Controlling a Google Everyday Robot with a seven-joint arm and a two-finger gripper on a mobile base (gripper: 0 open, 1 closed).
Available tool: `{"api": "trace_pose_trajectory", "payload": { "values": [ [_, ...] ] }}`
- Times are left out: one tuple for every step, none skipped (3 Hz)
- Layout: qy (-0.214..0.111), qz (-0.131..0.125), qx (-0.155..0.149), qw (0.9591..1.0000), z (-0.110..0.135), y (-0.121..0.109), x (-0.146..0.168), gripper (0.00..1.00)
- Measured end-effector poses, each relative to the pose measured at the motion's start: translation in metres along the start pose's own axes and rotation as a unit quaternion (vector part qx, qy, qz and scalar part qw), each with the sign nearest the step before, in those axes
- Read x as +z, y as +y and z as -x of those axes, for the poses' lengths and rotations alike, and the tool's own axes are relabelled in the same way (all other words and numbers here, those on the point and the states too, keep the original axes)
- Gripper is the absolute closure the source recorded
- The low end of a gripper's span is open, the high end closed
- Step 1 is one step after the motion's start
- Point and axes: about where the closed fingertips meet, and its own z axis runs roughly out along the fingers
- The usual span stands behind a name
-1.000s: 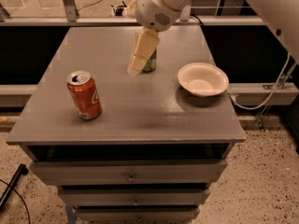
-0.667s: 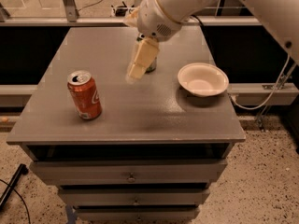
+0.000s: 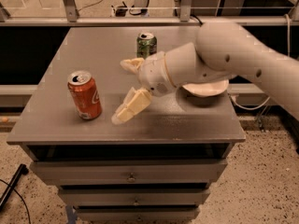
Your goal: Knock coke can over
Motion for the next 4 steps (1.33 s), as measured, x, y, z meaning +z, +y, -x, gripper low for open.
{"api": "trace_pose_trajectory", "payload": {
  "values": [
    [-0.060,-0.001,0.051,0.9969,-0.016,0.012,0.020,0.00],
    [-0.067,0.000,0.056,0.9962,-0.015,0.013,0.023,0.00],
    [-0.071,0.001,0.056,0.9959,-0.014,0.013,0.024,0.00],
    [-0.127,0.020,0.062,0.9898,-0.009,0.010,0.053,0.00]
  ]
}}
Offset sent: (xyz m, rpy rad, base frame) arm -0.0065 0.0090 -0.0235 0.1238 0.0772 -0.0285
